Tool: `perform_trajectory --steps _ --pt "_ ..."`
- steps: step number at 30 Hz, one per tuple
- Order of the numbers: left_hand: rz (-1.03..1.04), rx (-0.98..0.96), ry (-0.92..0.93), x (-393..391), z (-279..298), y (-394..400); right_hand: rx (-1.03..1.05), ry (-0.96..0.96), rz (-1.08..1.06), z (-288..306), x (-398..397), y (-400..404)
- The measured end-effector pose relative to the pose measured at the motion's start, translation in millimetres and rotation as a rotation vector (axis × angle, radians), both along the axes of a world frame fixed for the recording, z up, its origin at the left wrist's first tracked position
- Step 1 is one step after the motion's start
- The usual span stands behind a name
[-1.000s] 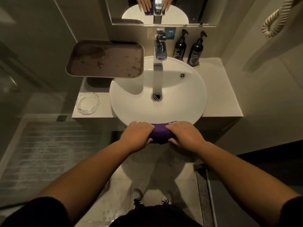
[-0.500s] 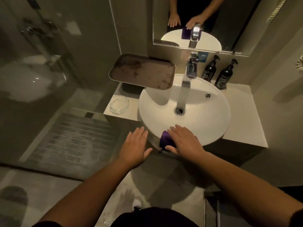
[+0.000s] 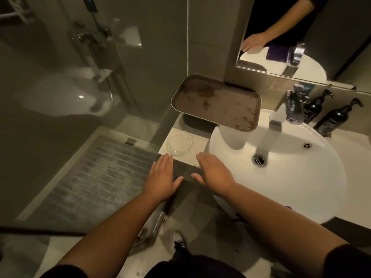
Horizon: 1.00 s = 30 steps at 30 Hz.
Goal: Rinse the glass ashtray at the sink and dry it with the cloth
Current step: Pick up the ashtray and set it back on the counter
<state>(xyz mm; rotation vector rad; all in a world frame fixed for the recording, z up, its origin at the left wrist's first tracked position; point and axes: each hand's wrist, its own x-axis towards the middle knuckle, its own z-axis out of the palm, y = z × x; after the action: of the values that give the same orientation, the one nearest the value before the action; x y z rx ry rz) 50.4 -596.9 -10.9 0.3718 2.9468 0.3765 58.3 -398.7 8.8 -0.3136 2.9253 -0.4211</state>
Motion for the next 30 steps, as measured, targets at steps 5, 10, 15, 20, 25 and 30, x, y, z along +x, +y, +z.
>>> perform_trajectory --steps 5,10,15,20,25,30 --pt "0.078 0.067 -0.092 -52 -9 -6 0.009 -0.002 -0.008 -4 -52 -22" --pt "0.11 0.115 -0.134 -85 -13 -5 0.02 -0.127 -0.033 -11 -92 -38" --pt "0.141 0.141 -0.195 -112 -22 -7 0.068 -0.261 -0.006 -12 -128 -42" --pt "0.126 0.182 -0.293 -126 -21 -3 0.081 -0.325 0.042 -20 -147 -39" --pt "0.146 0.238 -0.328 -132 -21 4 0.083 -0.327 0.061 -29 -155 -34" --pt "0.191 0.37 -0.317 -127 -10 4 0.012 -0.3 0.091 -26 -162 -30"
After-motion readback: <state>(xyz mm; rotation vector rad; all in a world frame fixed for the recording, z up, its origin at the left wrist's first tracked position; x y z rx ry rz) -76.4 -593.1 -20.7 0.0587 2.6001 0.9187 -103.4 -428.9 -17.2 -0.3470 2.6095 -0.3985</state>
